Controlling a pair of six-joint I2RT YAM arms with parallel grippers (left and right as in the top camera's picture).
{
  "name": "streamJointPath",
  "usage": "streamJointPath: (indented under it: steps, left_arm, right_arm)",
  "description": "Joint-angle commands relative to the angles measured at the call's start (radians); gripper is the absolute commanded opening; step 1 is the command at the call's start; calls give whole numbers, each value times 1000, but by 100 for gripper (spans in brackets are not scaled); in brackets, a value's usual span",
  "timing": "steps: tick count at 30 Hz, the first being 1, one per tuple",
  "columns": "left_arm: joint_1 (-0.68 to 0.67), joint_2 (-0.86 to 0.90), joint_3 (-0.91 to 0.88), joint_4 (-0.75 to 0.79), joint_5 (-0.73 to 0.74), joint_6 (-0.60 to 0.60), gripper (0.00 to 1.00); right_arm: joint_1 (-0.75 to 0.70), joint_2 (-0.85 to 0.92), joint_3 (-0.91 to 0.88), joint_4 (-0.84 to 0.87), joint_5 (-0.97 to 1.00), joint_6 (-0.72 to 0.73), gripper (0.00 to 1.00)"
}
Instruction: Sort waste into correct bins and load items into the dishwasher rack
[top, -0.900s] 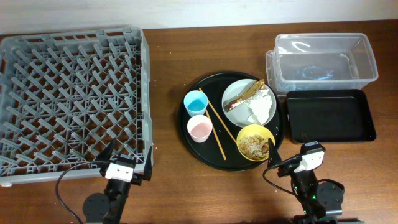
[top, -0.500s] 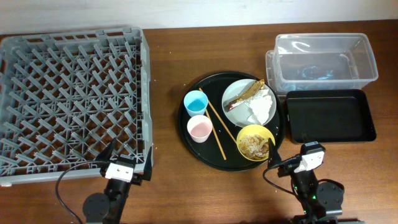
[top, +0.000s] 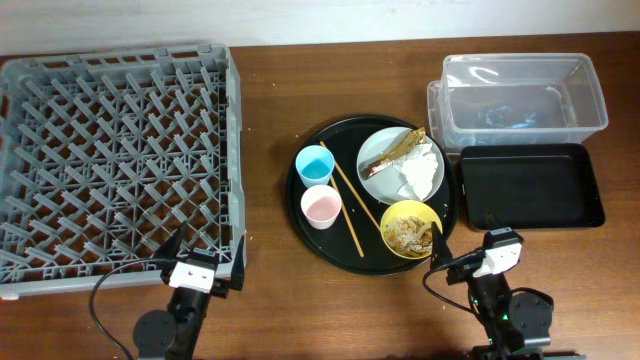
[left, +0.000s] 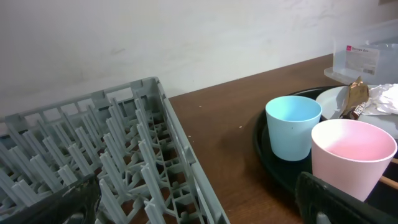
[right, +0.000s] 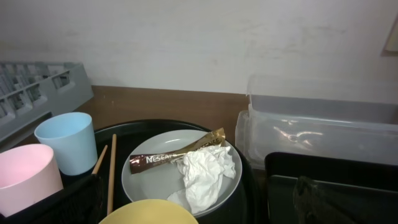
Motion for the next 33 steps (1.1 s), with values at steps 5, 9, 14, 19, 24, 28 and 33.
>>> streamJointPath:
  steps: [5,9,14,19,24,28,33]
  left_arm:
    - [3,0,-5,-2,0,-9,99]
    - [3,0,7,34,119,-9,99]
    - [3,35,232,-131,136,15,99]
    - [3,200,442,-219,136,39,99]
    - [3,494,683,-354,135,59,99]
    - [3,701,839,-476,100,59,99]
    - [3,809,868,-484,27,59,99]
  right_arm:
    - [5,-6,-7,35,-111,-6,98]
    - [5,-6,8,101,-222,-7,98]
    - [5,76,188,40,-233,-18,98]
    - [5,316,440,-123,-233,-19,98]
    - [5,704,857,-469,-233,-18,98]
    - [5,1031,1212,-800,-238,-18,99]
    - [5,1336,1341,-791,-385,98,98]
